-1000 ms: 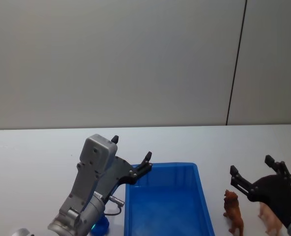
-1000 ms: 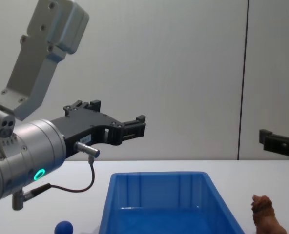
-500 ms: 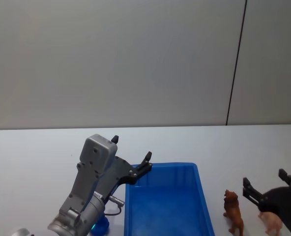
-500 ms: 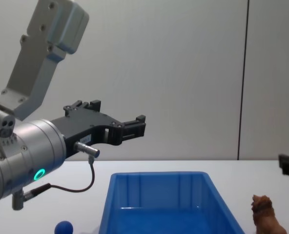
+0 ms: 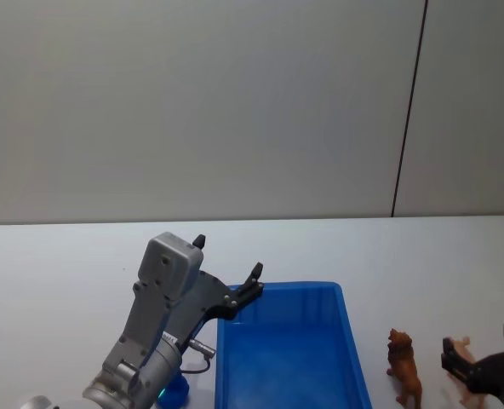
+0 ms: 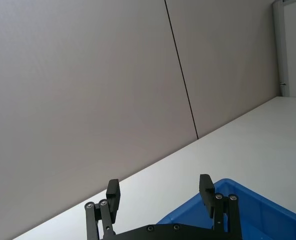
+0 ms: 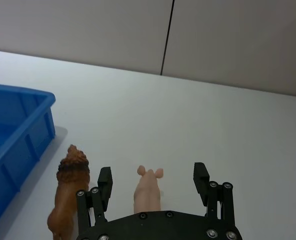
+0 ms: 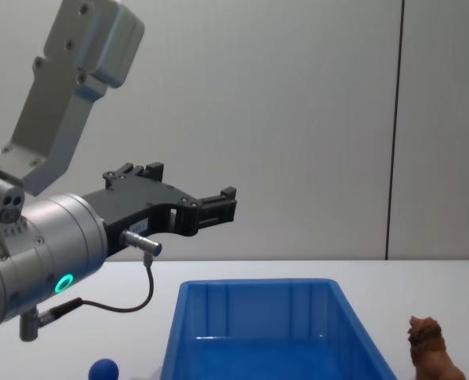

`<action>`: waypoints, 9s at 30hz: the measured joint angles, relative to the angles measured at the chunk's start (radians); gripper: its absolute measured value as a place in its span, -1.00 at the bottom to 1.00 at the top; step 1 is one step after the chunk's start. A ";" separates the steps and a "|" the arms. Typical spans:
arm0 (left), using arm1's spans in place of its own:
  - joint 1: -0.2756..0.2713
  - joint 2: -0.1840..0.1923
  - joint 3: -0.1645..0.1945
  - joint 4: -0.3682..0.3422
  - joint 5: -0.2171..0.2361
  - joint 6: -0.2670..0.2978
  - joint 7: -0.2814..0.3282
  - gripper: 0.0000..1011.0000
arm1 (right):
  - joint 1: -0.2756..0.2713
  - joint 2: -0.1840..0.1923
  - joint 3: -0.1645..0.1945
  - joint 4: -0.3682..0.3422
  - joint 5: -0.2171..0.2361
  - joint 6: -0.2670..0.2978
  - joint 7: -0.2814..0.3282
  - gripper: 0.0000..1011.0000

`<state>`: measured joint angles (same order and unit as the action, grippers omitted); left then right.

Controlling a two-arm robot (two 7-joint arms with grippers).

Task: Pick up the two dolls from the table and place them into the box.

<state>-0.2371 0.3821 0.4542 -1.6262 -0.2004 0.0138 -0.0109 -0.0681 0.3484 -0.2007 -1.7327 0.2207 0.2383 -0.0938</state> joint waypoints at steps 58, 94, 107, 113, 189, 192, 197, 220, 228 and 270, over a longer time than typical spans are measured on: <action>0.000 0.000 0.000 0.000 0.000 0.000 0.000 0.98 | -0.029 -0.003 -0.004 0.044 -0.146 -0.162 0.083 -0.27; 0.000 0.000 0.000 0.000 0.000 0.000 0.000 0.98 | 0.110 -0.098 -0.076 0.064 -0.066 -0.238 0.526 0.18; 0.000 0.000 0.000 0.000 0.000 0.000 0.000 0.98 | 0.147 -0.129 -0.099 0.099 -0.051 -0.162 0.573 0.94; 0.000 0.000 0.000 0.000 0.000 0.000 0.000 0.98 | 0.145 -0.131 -0.102 0.102 -0.053 -0.140 0.542 0.98; 0.000 0.000 0.000 0.000 0.000 0.000 0.000 0.98 | 0.032 -0.121 -0.074 0.229 -0.108 -0.188 0.143 0.16; 0.000 0.000 0.000 0.000 0.000 0.000 0.000 0.98 | 0.035 -0.123 -0.074 0.234 -0.110 -0.188 0.142 -0.04; 0.000 0.000 0.000 0.000 0.000 0.000 0.000 0.98 | 0.039 -0.128 -0.074 0.236 -0.114 -0.187 0.136 -0.37; 0.000 0.000 0.000 0.000 0.000 0.000 0.000 0.98 | 0.073 -0.132 -0.065 0.120 -0.101 -0.241 0.242 -0.40; 0.000 0.000 0.000 0.000 0.000 0.000 0.000 0.98 | 0.106 -0.151 -0.075 0.112 -0.072 -0.238 0.329 -0.40; 0.000 0.000 0.000 0.000 0.000 0.000 0.000 0.98 | 0.120 -0.160 -0.070 0.099 -0.067 -0.137 0.220 0.98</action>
<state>-0.2371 0.3821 0.4542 -1.6262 -0.2004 0.0138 -0.0109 0.0517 0.1884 -0.2706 -1.6334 0.1534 0.1013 0.1262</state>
